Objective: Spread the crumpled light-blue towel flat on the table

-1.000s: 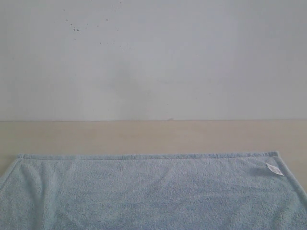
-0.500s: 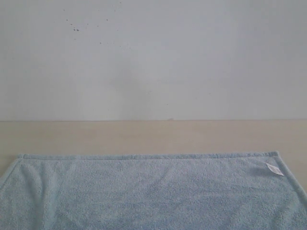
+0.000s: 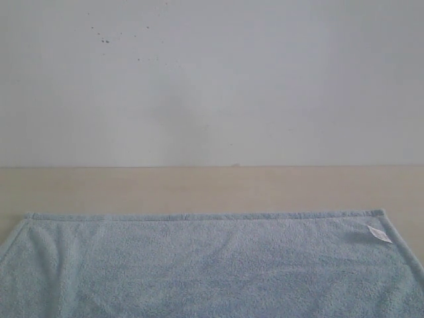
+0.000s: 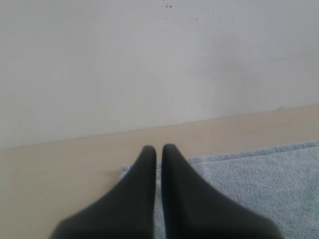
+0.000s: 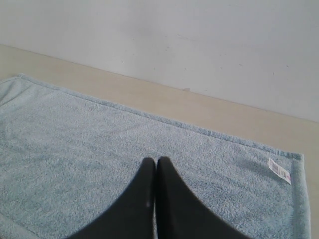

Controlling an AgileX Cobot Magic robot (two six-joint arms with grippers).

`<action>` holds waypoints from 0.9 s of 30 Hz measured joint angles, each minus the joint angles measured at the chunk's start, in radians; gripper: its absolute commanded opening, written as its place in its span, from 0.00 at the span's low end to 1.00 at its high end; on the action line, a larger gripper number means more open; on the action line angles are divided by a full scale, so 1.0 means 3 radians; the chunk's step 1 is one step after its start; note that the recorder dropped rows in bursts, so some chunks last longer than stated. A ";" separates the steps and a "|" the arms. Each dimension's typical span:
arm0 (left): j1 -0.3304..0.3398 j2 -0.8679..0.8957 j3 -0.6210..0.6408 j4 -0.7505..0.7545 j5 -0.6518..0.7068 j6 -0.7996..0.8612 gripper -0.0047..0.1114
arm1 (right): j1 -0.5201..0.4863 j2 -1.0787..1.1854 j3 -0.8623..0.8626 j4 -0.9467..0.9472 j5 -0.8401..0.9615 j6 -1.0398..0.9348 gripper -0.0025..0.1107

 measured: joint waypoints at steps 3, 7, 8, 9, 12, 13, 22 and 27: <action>0.0000 0.0000 0.0000 0.0000 0.0000 0.0000 0.08 | 0.0000 0.0000 0.0000 0.0000 0.0000 0.0000 0.02; 0.0000 0.0000 0.0000 0.0000 0.0000 0.0000 0.08 | 0.0000 0.0000 0.0000 0.0000 0.0000 0.0000 0.02; 0.0000 0.0000 0.0000 0.0000 0.0000 0.0000 0.08 | 0.0000 0.0000 0.0000 0.0000 0.0000 0.0000 0.02; 0.0000 0.0000 0.0000 0.0000 0.0000 0.0000 0.08 | 0.0000 0.0000 0.0000 0.0000 0.0000 0.0000 0.02; 0.0000 0.0000 0.0000 0.0005 0.0000 0.0000 0.08 | 0.0000 0.0000 0.0000 0.0000 0.0000 0.0000 0.02; 0.0000 0.0000 0.0000 0.0005 0.0000 0.0000 0.08 | 0.0000 0.0000 0.0000 0.0000 0.0000 0.0000 0.02; 0.0150 0.0000 0.0000 0.0005 0.0000 0.0000 0.08 | 0.0000 0.0000 0.0000 0.0000 0.0000 0.0000 0.02; 0.0157 0.0000 0.0000 0.0005 0.0000 0.0000 0.08 | 0.0000 0.0000 0.0000 0.0000 0.0000 0.0000 0.02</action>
